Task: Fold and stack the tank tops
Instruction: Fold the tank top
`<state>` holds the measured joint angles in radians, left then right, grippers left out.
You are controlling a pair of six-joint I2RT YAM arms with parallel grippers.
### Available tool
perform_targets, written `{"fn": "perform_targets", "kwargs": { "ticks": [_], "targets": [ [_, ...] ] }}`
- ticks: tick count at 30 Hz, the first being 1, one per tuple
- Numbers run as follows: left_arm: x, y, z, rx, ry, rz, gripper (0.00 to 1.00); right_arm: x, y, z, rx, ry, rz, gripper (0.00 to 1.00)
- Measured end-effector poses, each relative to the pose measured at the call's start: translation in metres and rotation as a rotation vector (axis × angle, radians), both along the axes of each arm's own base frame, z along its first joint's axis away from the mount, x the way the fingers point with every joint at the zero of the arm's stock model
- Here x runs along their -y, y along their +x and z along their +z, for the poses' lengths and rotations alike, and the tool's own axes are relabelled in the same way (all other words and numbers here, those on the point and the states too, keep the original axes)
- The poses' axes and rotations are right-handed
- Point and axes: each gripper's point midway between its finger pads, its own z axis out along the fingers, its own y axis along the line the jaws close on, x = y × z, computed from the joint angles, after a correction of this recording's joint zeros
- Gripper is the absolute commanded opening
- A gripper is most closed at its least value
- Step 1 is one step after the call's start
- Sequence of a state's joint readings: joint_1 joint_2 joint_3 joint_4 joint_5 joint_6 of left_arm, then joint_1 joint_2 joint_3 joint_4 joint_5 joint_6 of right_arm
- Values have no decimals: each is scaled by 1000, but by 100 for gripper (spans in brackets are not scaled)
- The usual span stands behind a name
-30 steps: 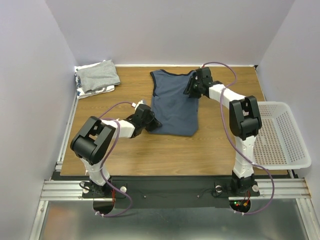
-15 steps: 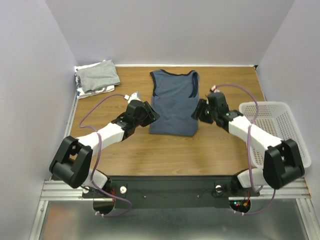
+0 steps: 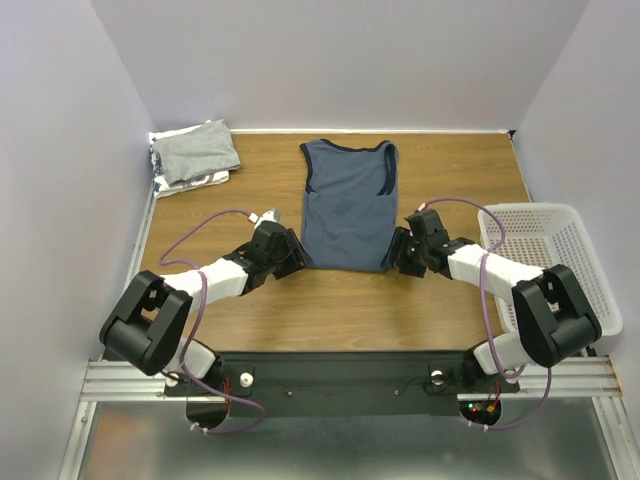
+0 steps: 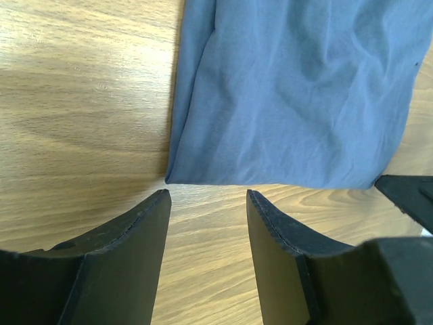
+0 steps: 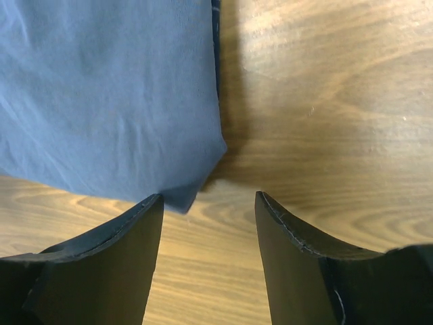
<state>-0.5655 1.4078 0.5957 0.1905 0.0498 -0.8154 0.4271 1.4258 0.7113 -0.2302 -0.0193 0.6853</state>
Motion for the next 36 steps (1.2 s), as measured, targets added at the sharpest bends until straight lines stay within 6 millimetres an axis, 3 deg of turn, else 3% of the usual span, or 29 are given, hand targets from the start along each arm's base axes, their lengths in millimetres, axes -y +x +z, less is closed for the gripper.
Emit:
{"fn": "perform_targets", "kwargs": {
  "ticks": [5, 12, 15, 16, 21, 24, 30, 36],
  "targets": [
    [0, 2, -14, -18, 18, 2, 60, -4, 8, -8, 3, 8, -9, 61],
    [7, 18, -15, 22, -5, 9, 53, -9, 23, -8, 39, 24, -29, 50],
    [10, 23, -17, 29, -6, 10, 43, -10, 28, -9, 49, 24, -36, 39],
    [11, 24, -18, 29, -7, 11, 32, -10, 30, -10, 49, 21, -38, 29],
    [12, 25, -24, 18, 2, 8, 0, -12, 34, -14, 45, 16, -37, 6],
    [12, 22, -24, 14, 0, 0, 0, -11, 33, -13, 43, 14, -29, 4],
    [11, -16, -25, -38, -7, -49, 0, -7, -6, 5, 23, 32, 27, 3],
    [15, -77, -28, -115, -34, -117, 0, -6, -71, 12, -34, 63, 105, 3]
  ]
}}
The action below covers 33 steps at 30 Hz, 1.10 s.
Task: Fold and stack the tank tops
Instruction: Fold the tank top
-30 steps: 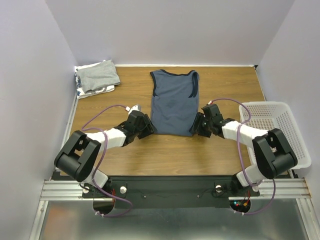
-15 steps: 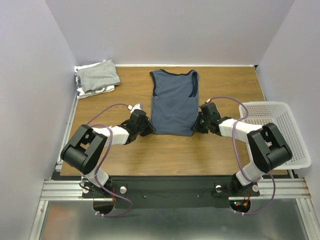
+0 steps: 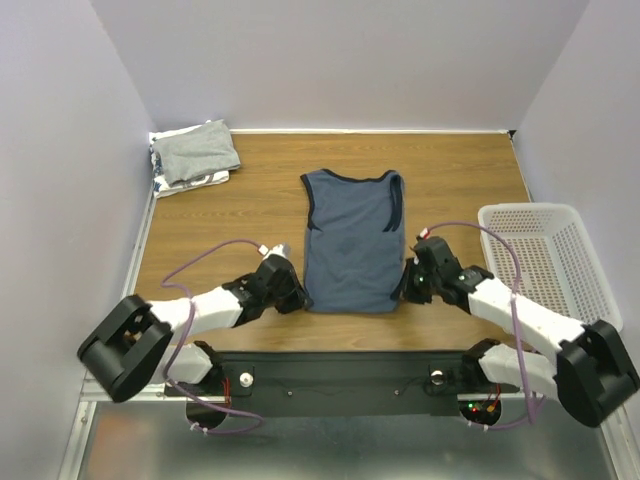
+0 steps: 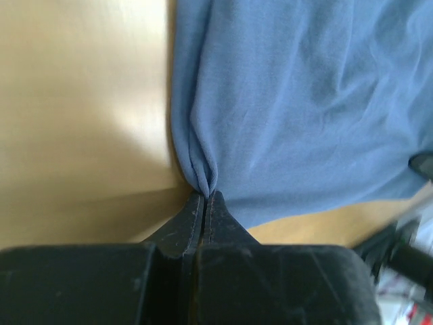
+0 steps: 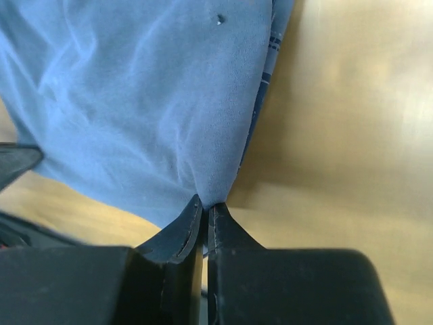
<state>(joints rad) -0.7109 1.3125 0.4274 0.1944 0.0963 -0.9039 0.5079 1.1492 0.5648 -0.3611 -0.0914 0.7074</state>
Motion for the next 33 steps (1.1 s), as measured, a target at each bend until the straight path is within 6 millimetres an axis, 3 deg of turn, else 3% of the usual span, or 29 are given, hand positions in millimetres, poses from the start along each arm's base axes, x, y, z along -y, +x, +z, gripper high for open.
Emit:
{"fn": "perform_targets", "kwargs": {
  "ticks": [4, 10, 13, 17, 22, 25, 27, 29, 33],
  "targets": [
    [0, -49, 7, -45, -13, -61, 0, -9, -55, -3, -70, 25, 80, 3],
    [5, -101, 40, -71, -82, -124, 0, -20, -108, 9, -128, 60, 161, 3],
    [4, -125, 56, -94, -135, -145, 0, -23, -123, 25, -145, 67, 172, 3],
    [-4, -141, 69, -116, -130, -138, 0, -35, -121, 64, -101, 113, 180, 2],
    [2, -123, 124, -35, -152, -83, 0, -46, -95, 115, 19, 148, 134, 4],
    [6, -102, 159, 51, -157, -39, 0, -51, -76, 131, 72, 119, 96, 6],
    [3, -77, 177, 112, -154, 19, 0, -52, -66, 134, 94, 87, 76, 7],
    [-5, -47, 188, 176, -138, 87, 0, -54, -53, 136, 121, 46, 57, 8],
    [-22, -5, 185, 226, -95, 169, 0, -55, -32, 136, 153, -26, 30, 8]
  ]
}}
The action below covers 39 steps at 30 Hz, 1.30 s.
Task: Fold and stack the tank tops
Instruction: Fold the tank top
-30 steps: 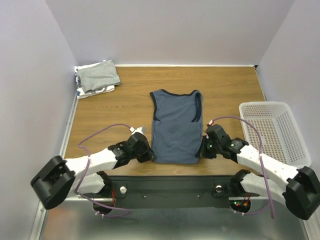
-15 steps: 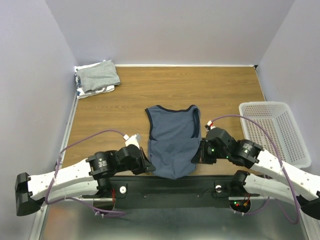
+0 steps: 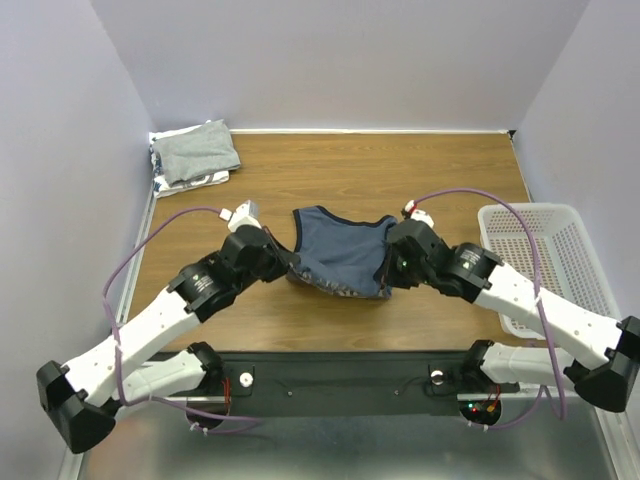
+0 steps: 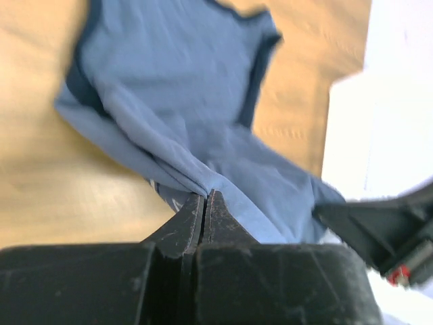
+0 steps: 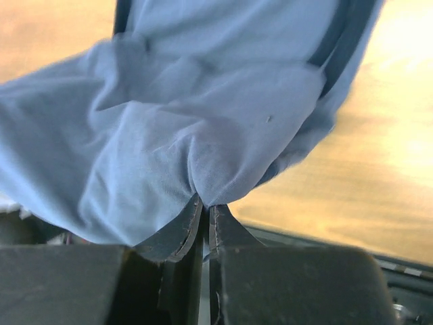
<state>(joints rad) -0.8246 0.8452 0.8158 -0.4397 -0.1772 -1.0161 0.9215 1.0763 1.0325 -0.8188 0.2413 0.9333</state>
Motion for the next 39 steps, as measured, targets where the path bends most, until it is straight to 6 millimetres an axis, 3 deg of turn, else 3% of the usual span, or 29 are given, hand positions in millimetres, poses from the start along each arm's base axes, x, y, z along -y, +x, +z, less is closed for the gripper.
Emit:
{"fn": "perform_targets", "kwargs": {
  "ticks": [10, 15, 18, 19, 22, 23, 25, 26, 30, 34, 39],
  "targets": [
    [0, 84, -21, 32, 14, 55, 0, 42, 87, -17, 3, -35, -155, 7],
    [10, 131, -25, 50, -11, 63, 0, 45, 128, -42, -35, -26, -143, 9],
    [21, 168, -29, 63, -37, 57, 3, 50, 153, -57, -66, -8, -151, 30],
    [25, 185, -35, 57, -41, 54, 19, 56, 167, -66, -79, -6, -165, 45],
    [33, 221, -51, 53, -51, 48, 38, 69, 189, -86, -113, -2, -191, 63],
    [34, 232, -59, 54, -53, 43, 50, 73, 197, -93, -121, -6, -195, 69],
    [34, 245, -71, 48, -58, 40, 54, 82, 208, -100, -130, -11, -217, 71],
    [34, 250, -75, 43, -62, 35, 67, 83, 213, -99, -126, -12, -219, 71],
    [32, 263, -68, 66, -78, 23, 68, 77, 233, -76, -52, 9, -208, 71],
    [29, 278, -41, 134, -86, 33, 62, 70, 238, -54, 21, 14, -192, 70],
    [17, 272, -27, 143, -70, 93, 47, 44, 229, -46, 59, -5, -129, 68]
  ]
}}
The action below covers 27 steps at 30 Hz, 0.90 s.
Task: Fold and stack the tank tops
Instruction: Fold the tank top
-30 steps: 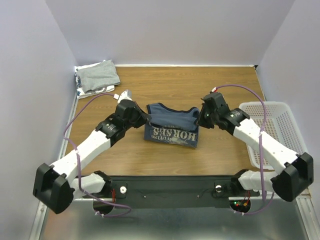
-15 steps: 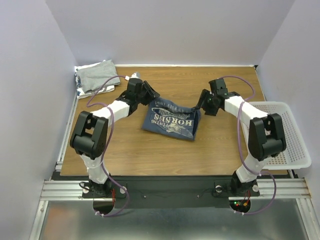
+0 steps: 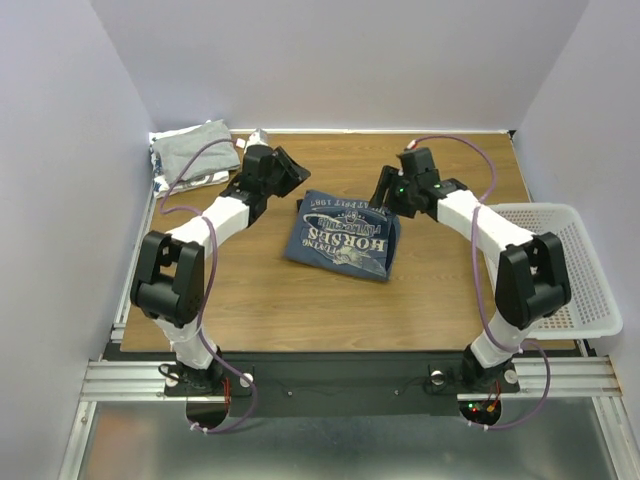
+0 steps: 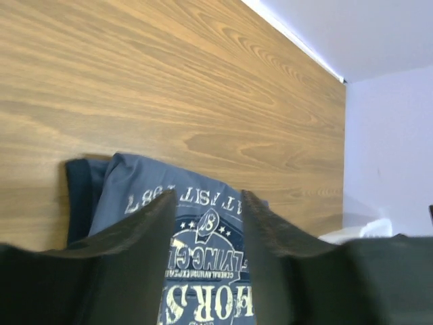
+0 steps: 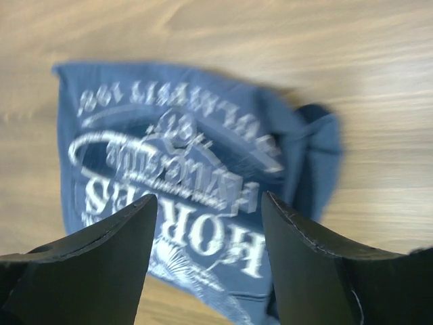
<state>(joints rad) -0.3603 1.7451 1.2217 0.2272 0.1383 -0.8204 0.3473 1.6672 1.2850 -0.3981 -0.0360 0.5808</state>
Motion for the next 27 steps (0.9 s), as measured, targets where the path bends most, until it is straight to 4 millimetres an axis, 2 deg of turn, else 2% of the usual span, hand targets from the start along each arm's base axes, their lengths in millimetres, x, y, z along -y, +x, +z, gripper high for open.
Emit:
{"fn": "perform_targets", "kwargs": {
  "ticks": [2, 5, 9, 12, 16, 24, 25, 27],
  "targets": [
    [-5, -14, -4, -18, 7, 19, 41, -15, -5, -8, -9, -17, 32, 68],
    [-6, -35, -17, -55, 16, 20, 40, -28, -9, -30, -47, -47, 62, 66],
    [-7, -65, -57, -146, 40, 12, 35, -16, -6, -76, -129, -125, 29, 58],
    [-11, -84, -88, -223, 66, 6, 34, -4, -5, -96, -168, -154, -1, 54],
    [-13, -88, -108, -264, 88, 10, 33, 11, -11, -106, -179, -185, -39, 49],
    [-14, -87, -141, -322, 127, 6, 33, 19, -27, -106, -168, -177, -53, 50],
    [-14, -86, -142, -323, 132, 5, 34, 19, -33, -106, -173, -167, -53, 50],
    [-14, -76, -139, -320, 144, 3, 42, 19, -44, -105, -183, -141, -51, 51]
  ]
}}
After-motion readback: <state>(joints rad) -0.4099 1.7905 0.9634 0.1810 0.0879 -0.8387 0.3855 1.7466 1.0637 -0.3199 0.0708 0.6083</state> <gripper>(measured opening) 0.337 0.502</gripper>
